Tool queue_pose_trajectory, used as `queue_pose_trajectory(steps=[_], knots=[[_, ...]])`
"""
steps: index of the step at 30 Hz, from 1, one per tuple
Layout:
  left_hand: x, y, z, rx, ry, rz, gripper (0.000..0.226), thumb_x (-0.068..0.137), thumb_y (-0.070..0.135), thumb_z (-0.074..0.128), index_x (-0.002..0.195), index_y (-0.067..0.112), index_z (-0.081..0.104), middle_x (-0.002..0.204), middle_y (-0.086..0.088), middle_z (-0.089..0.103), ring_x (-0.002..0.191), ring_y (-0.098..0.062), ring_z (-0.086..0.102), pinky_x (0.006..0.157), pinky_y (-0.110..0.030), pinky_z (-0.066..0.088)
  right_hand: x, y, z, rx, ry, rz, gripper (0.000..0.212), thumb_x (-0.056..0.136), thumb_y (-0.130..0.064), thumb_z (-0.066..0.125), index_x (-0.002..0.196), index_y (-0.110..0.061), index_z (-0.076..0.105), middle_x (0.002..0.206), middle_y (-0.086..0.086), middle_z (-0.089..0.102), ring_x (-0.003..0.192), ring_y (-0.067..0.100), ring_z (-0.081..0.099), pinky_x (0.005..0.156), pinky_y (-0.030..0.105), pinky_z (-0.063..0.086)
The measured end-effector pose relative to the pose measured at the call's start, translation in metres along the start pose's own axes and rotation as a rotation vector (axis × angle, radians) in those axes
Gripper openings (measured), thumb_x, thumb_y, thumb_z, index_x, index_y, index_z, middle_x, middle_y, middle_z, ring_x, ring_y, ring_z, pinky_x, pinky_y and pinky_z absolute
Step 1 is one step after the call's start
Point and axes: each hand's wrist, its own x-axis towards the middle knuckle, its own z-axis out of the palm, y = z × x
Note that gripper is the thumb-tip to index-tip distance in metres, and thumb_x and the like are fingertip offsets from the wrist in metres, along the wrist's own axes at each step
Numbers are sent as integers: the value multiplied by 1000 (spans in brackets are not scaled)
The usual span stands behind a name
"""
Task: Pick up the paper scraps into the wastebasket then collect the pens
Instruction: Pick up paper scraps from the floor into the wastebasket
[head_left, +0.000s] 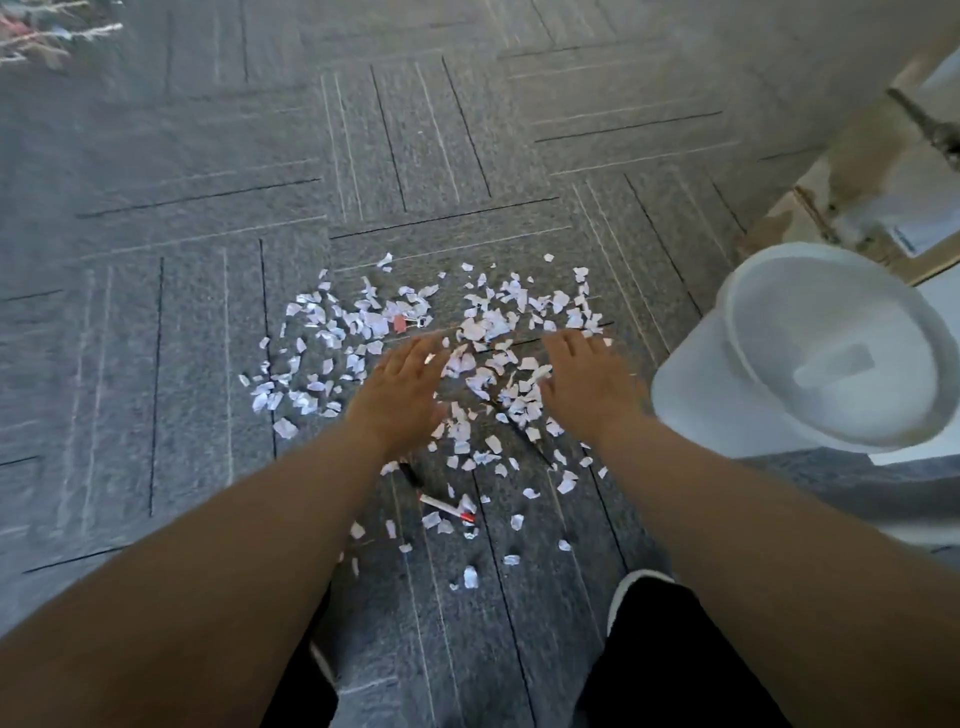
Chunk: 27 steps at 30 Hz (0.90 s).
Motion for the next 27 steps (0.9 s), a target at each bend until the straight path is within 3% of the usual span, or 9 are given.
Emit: queue_pose_trajectory(steps=[5,12,16,27], knots=[[-3,-43,58,40,-82,-83,65,96,42,33,147,18,0,156,-6,-9,143,-24,-9,115,-42,-2,23,-20,69,41,-85,2,55,93,-35,46,141,-18,25,146,8,32,129,31,32,104,44,33],[81,-31,154,10,-200,-79,73,91,57,31,144,31,-13,153,-3,-23,138,-34,-22,111,-57,1,73,39,177,-6,-238,183,65,96,-48,30,147,-26,-4,156,5,-10,142,30,-9,115,49,2],[128,-37,182,26,-206,-61,83,85,68,31,140,34,-21,150,-3,-30,135,-37,-29,108,-61,-5,99,58,212,-37,-298,320,76,91,-59,28,145,-27,-16,153,9,-22,138,38,-20,111,58,-2],[177,-75,211,66,-164,96,88,70,77,12,133,30,-28,139,-1,-39,131,-31,-35,110,-48,-13,121,46,253,35,-249,69,67,87,-62,4,137,-29,-26,143,7,-37,135,27,-31,114,46,-8]])
